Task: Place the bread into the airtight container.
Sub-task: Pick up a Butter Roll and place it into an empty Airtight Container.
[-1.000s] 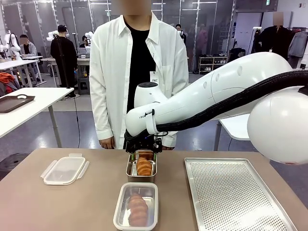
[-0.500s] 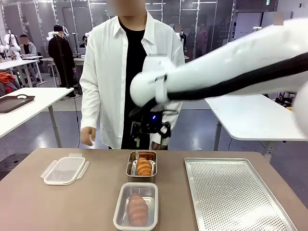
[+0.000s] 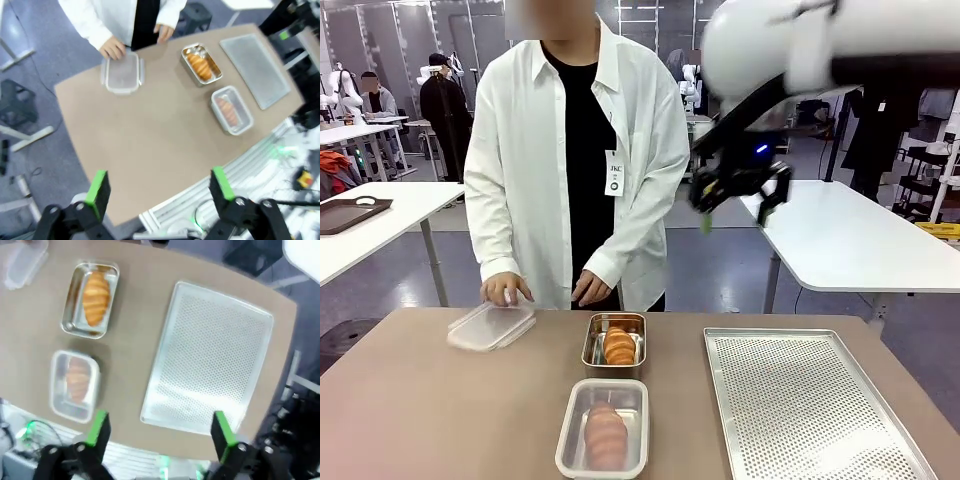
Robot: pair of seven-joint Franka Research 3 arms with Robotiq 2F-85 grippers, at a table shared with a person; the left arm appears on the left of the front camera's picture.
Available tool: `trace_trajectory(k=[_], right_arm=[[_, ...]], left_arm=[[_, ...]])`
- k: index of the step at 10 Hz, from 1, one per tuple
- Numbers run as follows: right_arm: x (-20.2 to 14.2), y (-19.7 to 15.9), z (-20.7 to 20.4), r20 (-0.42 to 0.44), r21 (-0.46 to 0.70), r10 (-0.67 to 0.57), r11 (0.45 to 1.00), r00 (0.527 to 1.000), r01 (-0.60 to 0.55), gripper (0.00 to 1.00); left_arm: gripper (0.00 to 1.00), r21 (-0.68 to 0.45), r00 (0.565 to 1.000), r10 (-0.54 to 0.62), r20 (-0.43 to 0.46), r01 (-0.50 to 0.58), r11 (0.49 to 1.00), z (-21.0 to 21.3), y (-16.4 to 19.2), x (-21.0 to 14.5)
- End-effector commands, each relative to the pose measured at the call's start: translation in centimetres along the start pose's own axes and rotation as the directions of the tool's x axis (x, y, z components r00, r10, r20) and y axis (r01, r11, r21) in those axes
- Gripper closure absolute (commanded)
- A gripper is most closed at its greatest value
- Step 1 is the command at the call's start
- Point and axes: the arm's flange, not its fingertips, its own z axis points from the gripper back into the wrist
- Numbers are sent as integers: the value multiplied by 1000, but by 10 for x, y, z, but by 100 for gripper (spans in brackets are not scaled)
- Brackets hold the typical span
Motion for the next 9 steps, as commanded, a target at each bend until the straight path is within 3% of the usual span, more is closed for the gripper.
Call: trace_trajectory(k=[1,2,3,4,5,7,9], right_arm=[[-39,-41,27,77,36,29,999,997,-32,0],[-54,-59,47,80,39,28,999,996,-31,0],[-78,-74,65,113,2,155,988,981,-156,0],[-108,-84,89,219,22,193,979,957,-202,0],[-125,-91,108,272,31,158,984,949,-173,0],[-150,-100,127,280,-12,135,991,950,-137,0],[-137,-120,122,269,1,20,1000,963,-21,0]], left_arm=[[0,-2,1000,-15,0,15,1000,2,0,1],[0,-2,1000,-15,0,15,1000,2,0,1],[0,-2,1000,-15,0,15,1000,2,0,1],[0,-2,1000,-15,0,15,1000,2,0,1],[0,-2,1000,-15,0,15,1000,2,0,1],[0,-2,1000,-15,0,15,1000,2,0,1],[0,-2,1000,-15,0,15,1000,2,0,1]])
